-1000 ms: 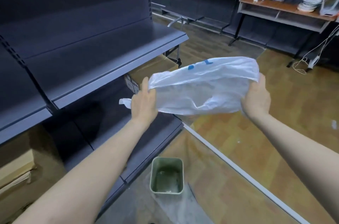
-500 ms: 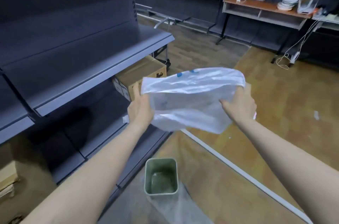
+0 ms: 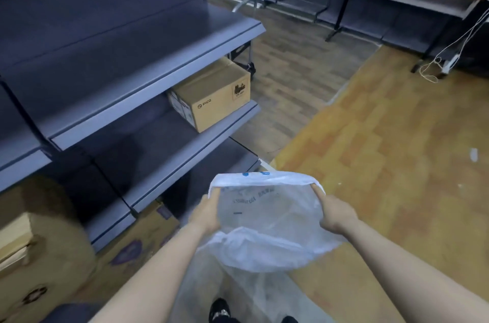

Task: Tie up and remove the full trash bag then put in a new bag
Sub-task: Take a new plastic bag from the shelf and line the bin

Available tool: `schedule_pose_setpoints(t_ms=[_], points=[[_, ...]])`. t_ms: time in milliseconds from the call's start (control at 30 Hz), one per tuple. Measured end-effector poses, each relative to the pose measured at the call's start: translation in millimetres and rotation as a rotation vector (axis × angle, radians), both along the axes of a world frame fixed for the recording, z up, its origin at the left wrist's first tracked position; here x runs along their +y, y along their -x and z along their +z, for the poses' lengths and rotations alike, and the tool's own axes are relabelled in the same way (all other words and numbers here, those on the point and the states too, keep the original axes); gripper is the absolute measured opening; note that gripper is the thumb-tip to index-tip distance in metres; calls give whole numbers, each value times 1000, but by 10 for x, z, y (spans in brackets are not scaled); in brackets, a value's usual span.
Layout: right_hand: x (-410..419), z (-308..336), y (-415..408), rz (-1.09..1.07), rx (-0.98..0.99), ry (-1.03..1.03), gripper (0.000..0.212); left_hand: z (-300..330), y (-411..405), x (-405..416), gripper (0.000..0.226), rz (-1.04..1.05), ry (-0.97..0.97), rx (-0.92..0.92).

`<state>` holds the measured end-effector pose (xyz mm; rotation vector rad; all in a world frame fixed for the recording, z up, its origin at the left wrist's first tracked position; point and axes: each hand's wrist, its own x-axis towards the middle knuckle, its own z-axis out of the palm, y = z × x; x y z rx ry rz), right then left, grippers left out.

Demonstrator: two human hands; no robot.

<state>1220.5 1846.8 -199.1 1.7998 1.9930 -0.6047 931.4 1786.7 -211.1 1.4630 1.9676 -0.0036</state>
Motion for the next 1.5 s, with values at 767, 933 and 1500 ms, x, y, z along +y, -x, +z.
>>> schedule_pose_setpoints(t_ms=[767, 933, 1500], points=[[275, -2107, 589, -214, 712, 178, 101, -2142, -163, 215, 119, 426, -99, -562], [248, -2713, 694, -147, 790, 126, 99, -2804, -46, 128, 117, 394, -145, -598], [801, -5126, 375, -388, 920, -580, 67, -4931, 570, 156, 94, 114, -217, -256]])
